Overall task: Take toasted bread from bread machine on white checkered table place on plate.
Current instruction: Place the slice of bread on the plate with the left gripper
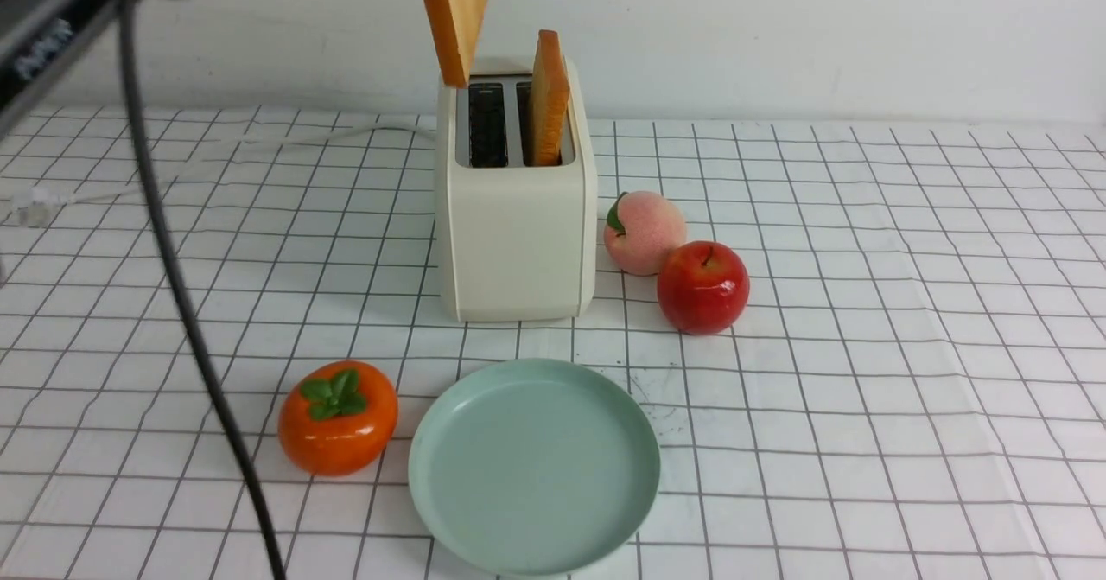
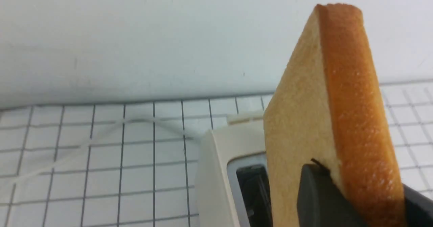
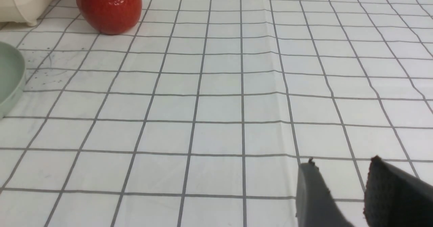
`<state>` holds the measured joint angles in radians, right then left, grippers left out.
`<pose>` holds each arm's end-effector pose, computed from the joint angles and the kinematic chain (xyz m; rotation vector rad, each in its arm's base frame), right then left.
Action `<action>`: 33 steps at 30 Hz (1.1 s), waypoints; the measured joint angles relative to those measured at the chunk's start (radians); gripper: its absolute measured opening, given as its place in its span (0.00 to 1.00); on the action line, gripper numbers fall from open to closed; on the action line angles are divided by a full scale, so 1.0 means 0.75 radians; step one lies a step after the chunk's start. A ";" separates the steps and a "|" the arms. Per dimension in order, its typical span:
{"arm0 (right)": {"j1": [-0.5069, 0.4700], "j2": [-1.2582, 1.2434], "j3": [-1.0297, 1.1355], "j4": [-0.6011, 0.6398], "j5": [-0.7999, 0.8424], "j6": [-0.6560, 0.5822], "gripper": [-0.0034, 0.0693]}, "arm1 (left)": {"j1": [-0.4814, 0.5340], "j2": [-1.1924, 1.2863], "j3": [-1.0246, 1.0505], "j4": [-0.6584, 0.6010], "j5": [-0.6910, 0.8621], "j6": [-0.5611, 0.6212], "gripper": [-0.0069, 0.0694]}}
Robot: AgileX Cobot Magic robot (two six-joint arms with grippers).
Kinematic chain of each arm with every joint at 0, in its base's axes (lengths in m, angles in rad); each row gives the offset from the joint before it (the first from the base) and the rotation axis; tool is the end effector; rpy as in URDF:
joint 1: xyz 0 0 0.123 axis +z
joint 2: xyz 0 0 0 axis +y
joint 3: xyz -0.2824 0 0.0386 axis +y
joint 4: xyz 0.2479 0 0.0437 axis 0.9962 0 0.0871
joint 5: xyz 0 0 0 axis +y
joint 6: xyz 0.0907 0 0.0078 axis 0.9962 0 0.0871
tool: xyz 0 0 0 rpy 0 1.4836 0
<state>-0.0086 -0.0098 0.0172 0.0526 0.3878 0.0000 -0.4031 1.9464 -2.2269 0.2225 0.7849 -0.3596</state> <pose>0.0522 0.0014 0.1730 0.0402 1.8781 0.0462 0.4179 -0.1627 0.4466 0.0977 1.9756 -0.2395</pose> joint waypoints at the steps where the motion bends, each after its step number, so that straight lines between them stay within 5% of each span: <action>1: 0.000 0.000 0.000 0.000 0.000 0.000 0.38 | 0.000 -0.050 0.000 -0.008 0.007 0.000 0.25; 11: 0.000 0.000 0.000 0.000 0.000 0.000 0.38 | 0.000 -0.455 0.100 -0.414 0.525 0.316 0.25; 14: 0.000 0.000 0.000 0.000 0.000 0.000 0.38 | 0.000 -0.588 0.437 -0.601 0.599 0.391 0.25; 21: 0.000 0.000 0.000 0.000 0.000 0.000 0.38 | 0.000 -0.811 1.207 -1.004 0.330 0.566 0.25; 24: 0.000 0.000 0.000 0.000 0.000 0.000 0.38 | 0.000 -0.775 1.576 -1.395 0.077 0.899 0.25; 30: 0.000 0.000 0.000 0.000 0.000 0.000 0.38 | 0.000 -0.603 1.690 -1.797 -0.138 1.354 0.25; 33: 0.000 0.000 0.000 0.000 0.000 0.000 0.38 | 0.000 -0.541 1.691 -1.812 -0.203 1.431 0.25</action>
<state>-0.0086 -0.0098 0.0172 0.0522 0.3878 0.0000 -0.4031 1.5406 -0.9586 -1.1365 0.6328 0.7134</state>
